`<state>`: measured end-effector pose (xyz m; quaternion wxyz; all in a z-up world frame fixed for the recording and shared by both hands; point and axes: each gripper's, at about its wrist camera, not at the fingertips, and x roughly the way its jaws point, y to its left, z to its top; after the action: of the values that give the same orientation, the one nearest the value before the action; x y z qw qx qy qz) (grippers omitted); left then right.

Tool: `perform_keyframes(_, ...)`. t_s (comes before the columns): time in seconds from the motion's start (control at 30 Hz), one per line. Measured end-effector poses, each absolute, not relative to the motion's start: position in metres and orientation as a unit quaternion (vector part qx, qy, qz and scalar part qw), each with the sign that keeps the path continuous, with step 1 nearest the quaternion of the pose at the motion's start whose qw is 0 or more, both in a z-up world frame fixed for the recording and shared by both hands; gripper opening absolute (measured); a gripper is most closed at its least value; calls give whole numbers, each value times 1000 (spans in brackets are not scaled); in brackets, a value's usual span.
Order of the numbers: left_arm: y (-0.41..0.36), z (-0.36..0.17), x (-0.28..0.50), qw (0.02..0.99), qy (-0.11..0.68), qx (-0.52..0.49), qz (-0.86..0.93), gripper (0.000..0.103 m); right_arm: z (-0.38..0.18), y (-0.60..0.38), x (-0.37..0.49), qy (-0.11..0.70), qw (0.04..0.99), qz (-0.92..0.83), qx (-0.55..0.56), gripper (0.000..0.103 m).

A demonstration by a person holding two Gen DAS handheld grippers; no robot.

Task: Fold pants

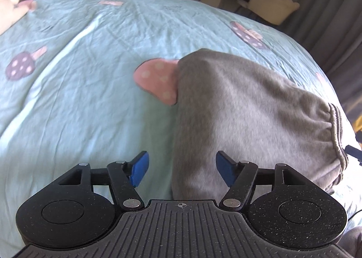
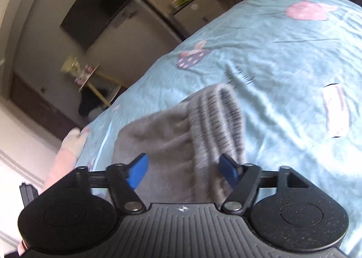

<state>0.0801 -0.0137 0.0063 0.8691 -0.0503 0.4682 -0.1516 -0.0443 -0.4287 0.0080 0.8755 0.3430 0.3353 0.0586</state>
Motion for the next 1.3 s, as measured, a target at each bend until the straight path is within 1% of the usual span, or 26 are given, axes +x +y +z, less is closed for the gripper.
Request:
perform_keyframes(0.03,-16,5,85,867,470,-53,-161,75,4,-434,-41,344,873,52,340,81)
perform_keyframes(0.1,-22,-2,97,854,479,-68,-189,79,-11,-442,-34,366,860,63,349,81)
perform_keyframes(0.13,-26,-9,102,844,489,-79,-203,79,-19,-446,-29,372,853,75,359,81)
perform_keyframes(0.2,-31,-24,116,827,514,-90,-210,84,-37,-454,-16,394,834,83,377,81)
perform_keyframes(0.33,-31,-38,135,804,530,-128,-238,86,-58,-465,7,404,805,113,419,80)
perform_keyframes(0.4,-32,-41,143,797,532,-134,-252,87,-62,-464,20,407,798,133,424,78)
perform_keyframes(0.57,-41,-54,159,786,531,-166,-271,89,-72,-457,52,424,778,167,432,79)
perform_keyframes(0.67,-53,-59,164,791,524,-156,-276,90,-74,-455,64,435,769,172,437,77)
perform_keyframes(0.7,-57,-59,165,793,521,-150,-278,88,-73,-453,65,438,771,172,429,74)
perform_keyframes(0.73,-60,-57,164,795,516,-148,-282,84,-71,-450,68,443,776,167,418,67)
perform_keyframes(0.77,-63,-56,163,799,510,-144,-284,78,-70,-448,69,446,780,161,408,64)
perform_keyframes(0.8,-66,-54,163,800,507,-142,-286,72,-68,-445,68,448,786,156,397,59)
perform_keyframes(0.83,-67,-53,162,803,505,-140,-285,70,-64,-442,66,447,791,153,389,55)
perform_keyframes(0.9,-65,-51,158,806,498,-141,-287,57,-57,-436,64,443,800,148,376,53)
perform_keyframes(1.0,-55,-40,154,811,488,-155,-285,44,-41,-427,61,433,813,145,362,51)
perform_keyframes(1.13,-60,-11,147,825,454,-149,-301,38,-11,-420,61,406,827,166,353,49)
perform_keyframes(1.3,-71,28,157,841,409,-163,-313,32,30,-409,79,382,855,172,305,49)
